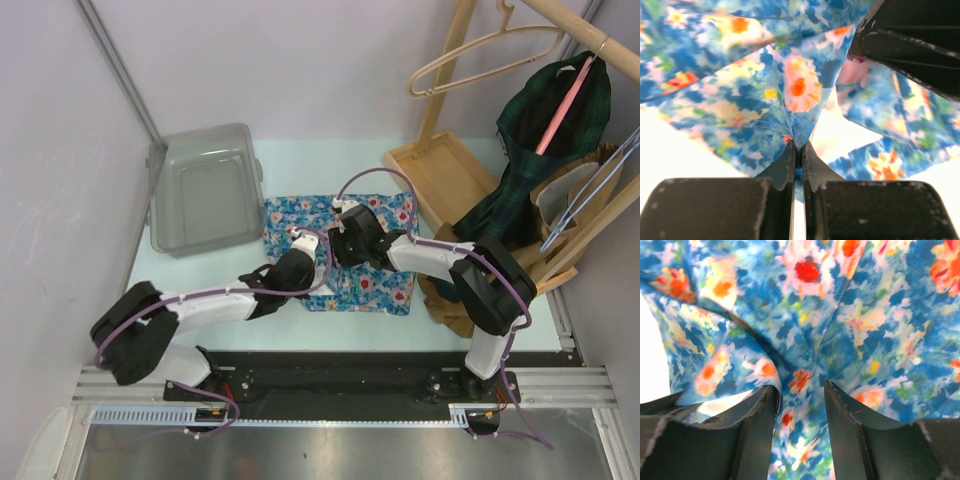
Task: Place the skirt on the hanger
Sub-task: Flatten the skirt
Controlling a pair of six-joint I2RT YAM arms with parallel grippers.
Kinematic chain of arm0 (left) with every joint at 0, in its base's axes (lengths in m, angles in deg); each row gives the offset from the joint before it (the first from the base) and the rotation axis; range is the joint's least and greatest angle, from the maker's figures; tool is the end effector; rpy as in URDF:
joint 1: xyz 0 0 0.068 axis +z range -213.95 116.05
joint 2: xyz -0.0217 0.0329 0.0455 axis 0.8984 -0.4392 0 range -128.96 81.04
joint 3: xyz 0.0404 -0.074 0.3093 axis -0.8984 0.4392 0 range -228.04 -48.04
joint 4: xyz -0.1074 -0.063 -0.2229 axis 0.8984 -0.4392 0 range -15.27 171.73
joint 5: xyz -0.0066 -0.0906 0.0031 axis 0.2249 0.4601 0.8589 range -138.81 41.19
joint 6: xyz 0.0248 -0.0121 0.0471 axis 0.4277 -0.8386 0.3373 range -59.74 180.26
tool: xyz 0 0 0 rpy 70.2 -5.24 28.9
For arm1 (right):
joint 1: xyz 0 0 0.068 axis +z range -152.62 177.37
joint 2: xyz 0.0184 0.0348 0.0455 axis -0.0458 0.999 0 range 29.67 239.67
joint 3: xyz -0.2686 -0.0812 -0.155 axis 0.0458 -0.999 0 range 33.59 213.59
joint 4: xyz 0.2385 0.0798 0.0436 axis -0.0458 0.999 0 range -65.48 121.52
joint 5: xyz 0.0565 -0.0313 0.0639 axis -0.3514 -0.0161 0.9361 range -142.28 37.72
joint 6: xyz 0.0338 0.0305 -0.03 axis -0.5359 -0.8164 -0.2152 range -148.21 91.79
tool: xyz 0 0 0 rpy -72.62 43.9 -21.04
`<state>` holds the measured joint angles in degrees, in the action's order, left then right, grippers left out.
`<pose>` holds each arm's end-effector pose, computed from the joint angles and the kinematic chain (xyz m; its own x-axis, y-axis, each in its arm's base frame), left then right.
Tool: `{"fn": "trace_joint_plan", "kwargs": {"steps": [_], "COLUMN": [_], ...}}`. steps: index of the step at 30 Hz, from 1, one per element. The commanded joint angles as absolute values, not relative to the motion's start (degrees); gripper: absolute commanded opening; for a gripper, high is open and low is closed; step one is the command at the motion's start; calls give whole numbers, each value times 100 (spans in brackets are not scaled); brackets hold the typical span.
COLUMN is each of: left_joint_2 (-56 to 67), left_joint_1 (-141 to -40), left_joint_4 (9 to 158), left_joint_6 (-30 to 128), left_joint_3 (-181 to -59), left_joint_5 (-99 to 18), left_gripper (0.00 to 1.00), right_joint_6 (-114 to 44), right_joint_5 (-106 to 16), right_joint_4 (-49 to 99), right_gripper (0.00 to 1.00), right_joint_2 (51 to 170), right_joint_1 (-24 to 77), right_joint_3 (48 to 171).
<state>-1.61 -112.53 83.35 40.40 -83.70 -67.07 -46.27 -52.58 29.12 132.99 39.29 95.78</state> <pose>0.1826 -0.1896 0.2132 -0.6352 0.2323 -0.7366 0.3728 0.9274 -0.0291 0.2890 0.2593 0.2275 -0.7129 -0.2234 -0.6647 -0.4673 0.8581 0.2128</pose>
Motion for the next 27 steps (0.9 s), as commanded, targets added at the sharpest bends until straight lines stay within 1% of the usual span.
{"fn": "trace_joint_plan", "kwargs": {"steps": [1, 6, 10, 14, 15, 19, 20, 21, 22, 23, 24, 27], "left_joint_2": [597, 1142, 1818, 2775, 2908, 3410, 3445, 3472, 3481, 3481, 3481, 3525], "left_joint_1": [-11264, -11264, -11264, -11264, -11264, -11264, -11264, -11264, -11264, -11264, -11264, -11264], "left_joint_4": [7839, 7419, 6741, 6047, 5715, 5405, 5334, 5290, 5212, 5098, 5018, 4693], "left_joint_6": [3645, 3294, 2400, 1484, 1256, 781, 770, 762, 648, 630, 577, 498], "left_joint_3": [-8180, -7934, -7557, -7125, -7011, -6826, -6826, -6826, -6860, -6878, -6948, -7124], "left_joint_5": [-6744, -6884, -7183, -7577, -7631, -7807, -7834, -7886, -7913, -7931, -8027, -8176], "left_gripper": [0, 0, 0, 1, 0, 1, 9, 39, 53, 64, 71, 76], "right_joint_6": [-4465, -4421, -4315, -4227, -4218, -4218, -4210, -4218, -4227, -4218, -4218, -4192], "right_joint_5": [-5079, -5008, -5105, -5017, -5043, -5219, -5350, -5430, -5630, -5728, -5834, -6142], "right_joint_4": [3110, 3444, 3752, 3805, 3823, 3805, 3779, 3709, 3682, 3639, 3595, 3480], "right_gripper": [48, 49, 50, 55, 56, 63, 64, 66, 69, 71, 73, 78], "right_joint_2": [12907, 12635, 12240, 11748, 11599, 11186, 11071, 10957, 10712, 10588, 10491, 10060], "right_joint_1": [3974, 4018, 4044, 4071, 4071, 4000, 3983, 3930, 3904, 3877, 3808, 3632], "right_joint_3": [9775, 9775, 9775, 9704, 9705, 9705, 9713, 9705, 9713, 9722, 9766, 9845]}}
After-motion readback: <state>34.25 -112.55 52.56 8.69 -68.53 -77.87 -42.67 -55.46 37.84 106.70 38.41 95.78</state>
